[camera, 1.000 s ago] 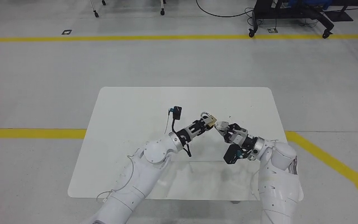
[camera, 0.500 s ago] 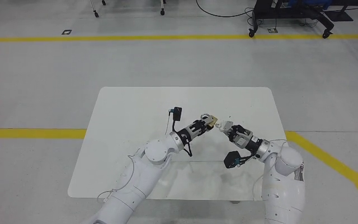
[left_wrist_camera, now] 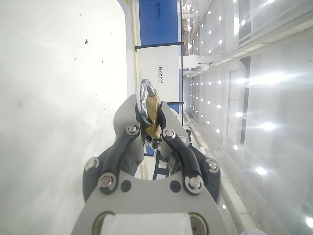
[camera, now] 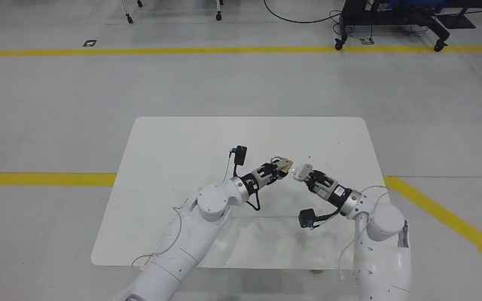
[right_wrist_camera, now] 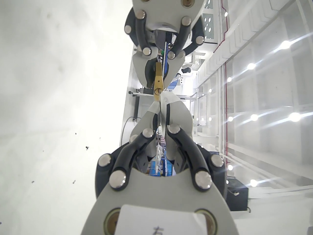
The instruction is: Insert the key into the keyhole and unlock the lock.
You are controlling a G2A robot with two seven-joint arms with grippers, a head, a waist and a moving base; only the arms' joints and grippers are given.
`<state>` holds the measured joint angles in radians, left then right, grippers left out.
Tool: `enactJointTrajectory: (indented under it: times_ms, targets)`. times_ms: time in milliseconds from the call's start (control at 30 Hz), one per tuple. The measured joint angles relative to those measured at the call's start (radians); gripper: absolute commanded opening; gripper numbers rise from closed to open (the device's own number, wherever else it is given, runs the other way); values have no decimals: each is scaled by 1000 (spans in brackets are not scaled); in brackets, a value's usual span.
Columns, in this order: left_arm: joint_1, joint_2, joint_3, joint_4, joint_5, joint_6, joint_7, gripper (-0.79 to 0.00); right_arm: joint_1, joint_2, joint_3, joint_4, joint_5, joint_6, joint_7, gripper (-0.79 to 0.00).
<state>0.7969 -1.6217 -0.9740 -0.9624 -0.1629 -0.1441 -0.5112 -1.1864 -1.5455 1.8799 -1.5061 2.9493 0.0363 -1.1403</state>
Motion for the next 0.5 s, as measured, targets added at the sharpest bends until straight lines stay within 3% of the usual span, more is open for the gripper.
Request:
enactJointTrajectory:
  times_ms: [167,500]
  targets:
    - [4,2,-6,-13,2,16,-6,-785,-12,11,-22,1,-45,52,48,-785]
    - [18,9,-12,-35,31,-30,-26,-785,-11,12,-24,6,-38,47,51,-785]
